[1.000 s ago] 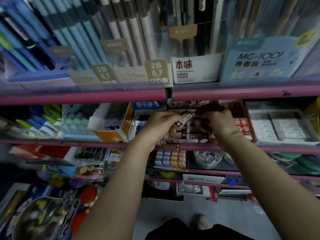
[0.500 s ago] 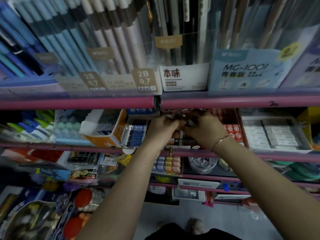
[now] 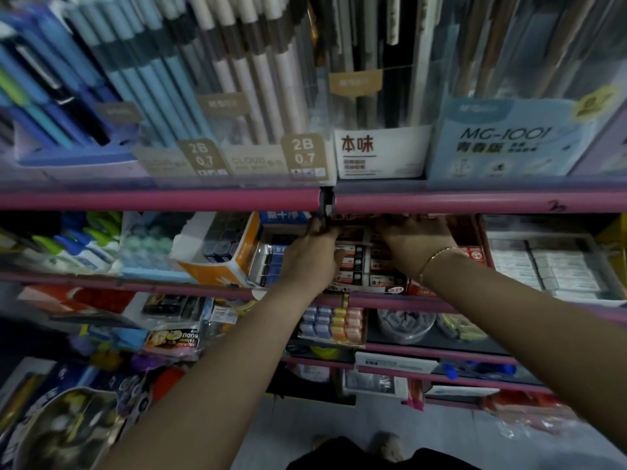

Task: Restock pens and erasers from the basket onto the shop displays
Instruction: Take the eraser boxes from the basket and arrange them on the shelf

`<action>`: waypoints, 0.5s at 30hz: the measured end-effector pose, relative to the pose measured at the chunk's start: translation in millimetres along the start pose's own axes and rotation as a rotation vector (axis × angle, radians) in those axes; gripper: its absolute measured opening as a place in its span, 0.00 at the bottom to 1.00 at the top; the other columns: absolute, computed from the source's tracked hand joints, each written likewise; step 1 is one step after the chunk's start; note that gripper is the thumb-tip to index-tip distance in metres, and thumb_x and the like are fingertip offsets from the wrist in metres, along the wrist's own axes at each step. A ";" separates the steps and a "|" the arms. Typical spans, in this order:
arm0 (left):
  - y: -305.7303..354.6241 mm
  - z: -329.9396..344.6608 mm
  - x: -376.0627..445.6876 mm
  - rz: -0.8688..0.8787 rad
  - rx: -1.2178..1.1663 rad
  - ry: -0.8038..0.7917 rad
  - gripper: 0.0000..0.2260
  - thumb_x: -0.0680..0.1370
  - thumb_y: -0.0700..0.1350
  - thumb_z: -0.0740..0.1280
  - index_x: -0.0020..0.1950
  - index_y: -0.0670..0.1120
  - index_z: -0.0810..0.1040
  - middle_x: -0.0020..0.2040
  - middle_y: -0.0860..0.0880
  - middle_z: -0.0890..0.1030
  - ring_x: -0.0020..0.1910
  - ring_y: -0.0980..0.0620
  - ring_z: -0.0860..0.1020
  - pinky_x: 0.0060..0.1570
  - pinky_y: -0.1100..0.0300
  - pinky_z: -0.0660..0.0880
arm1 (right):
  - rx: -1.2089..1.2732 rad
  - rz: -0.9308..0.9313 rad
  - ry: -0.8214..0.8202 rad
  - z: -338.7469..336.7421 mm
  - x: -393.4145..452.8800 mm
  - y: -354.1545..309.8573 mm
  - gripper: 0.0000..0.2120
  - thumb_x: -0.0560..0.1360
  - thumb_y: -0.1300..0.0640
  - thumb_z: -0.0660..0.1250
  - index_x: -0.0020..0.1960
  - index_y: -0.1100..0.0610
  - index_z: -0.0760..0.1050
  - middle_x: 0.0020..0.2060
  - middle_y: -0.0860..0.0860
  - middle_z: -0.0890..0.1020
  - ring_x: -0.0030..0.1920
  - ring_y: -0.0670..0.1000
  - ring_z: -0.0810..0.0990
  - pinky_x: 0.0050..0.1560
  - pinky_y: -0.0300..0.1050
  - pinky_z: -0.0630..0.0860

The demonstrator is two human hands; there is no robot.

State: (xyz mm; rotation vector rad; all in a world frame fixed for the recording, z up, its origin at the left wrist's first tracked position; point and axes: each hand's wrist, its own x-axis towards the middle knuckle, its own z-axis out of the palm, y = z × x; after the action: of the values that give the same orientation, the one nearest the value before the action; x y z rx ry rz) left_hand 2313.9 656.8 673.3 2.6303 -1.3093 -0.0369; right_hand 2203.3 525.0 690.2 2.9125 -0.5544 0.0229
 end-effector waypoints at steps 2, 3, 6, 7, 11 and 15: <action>-0.2 0.6 0.3 0.003 0.002 0.031 0.16 0.79 0.48 0.63 0.67 0.47 0.72 0.65 0.42 0.70 0.54 0.39 0.78 0.48 0.51 0.75 | -0.004 0.014 -0.025 -0.3 -2.5 -1.3 0.23 0.75 0.63 0.60 0.69 0.55 0.65 0.62 0.55 0.75 0.59 0.60 0.77 0.56 0.53 0.73; 0.0 1.2 1.0 0.005 0.010 0.045 0.16 0.79 0.48 0.63 0.65 0.46 0.73 0.64 0.42 0.70 0.54 0.40 0.78 0.47 0.52 0.75 | -0.011 0.020 -0.026 -1.5 -3.6 -3.2 0.22 0.75 0.64 0.60 0.69 0.56 0.66 0.62 0.55 0.75 0.59 0.60 0.76 0.57 0.53 0.72; 0.9 1.8 2.8 0.021 0.023 0.076 0.13 0.78 0.48 0.64 0.61 0.45 0.74 0.63 0.42 0.72 0.53 0.40 0.77 0.45 0.52 0.74 | -0.010 0.014 -0.045 -4.0 -4.9 -11.3 0.19 0.77 0.63 0.59 0.67 0.56 0.68 0.60 0.56 0.76 0.57 0.59 0.78 0.55 0.51 0.73; 0.5 2.2 3.1 0.028 0.022 0.084 0.12 0.78 0.48 0.64 0.60 0.45 0.74 0.62 0.42 0.72 0.53 0.40 0.78 0.44 0.52 0.74 | -0.002 0.004 -0.064 -4.0 -5.4 -13.3 0.18 0.77 0.62 0.60 0.67 0.55 0.68 0.61 0.56 0.75 0.57 0.58 0.78 0.55 0.51 0.73; -0.2 4.7 2.9 0.051 0.048 0.102 0.12 0.77 0.47 0.64 0.59 0.45 0.74 0.63 0.42 0.71 0.51 0.39 0.78 0.42 0.52 0.74 | -0.041 0.007 -0.136 -0.5 -2.1 -12.4 0.21 0.77 0.61 0.61 0.69 0.53 0.64 0.64 0.55 0.72 0.58 0.58 0.77 0.57 0.52 0.71; -3.0 5.3 6.1 0.034 0.025 0.037 0.14 0.77 0.48 0.65 0.62 0.46 0.74 0.64 0.43 0.72 0.55 0.40 0.77 0.46 0.52 0.75 | -0.045 0.042 -0.101 3.7 4.9 -13.6 0.20 0.78 0.59 0.60 0.69 0.58 0.64 0.61 0.56 0.75 0.57 0.60 0.78 0.54 0.53 0.73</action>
State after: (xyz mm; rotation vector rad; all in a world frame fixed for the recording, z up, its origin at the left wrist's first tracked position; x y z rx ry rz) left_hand 2319.4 652.8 667.9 2.6158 -1.3515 0.0331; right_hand 2212.8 535.0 684.4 2.8701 -0.6235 -0.1297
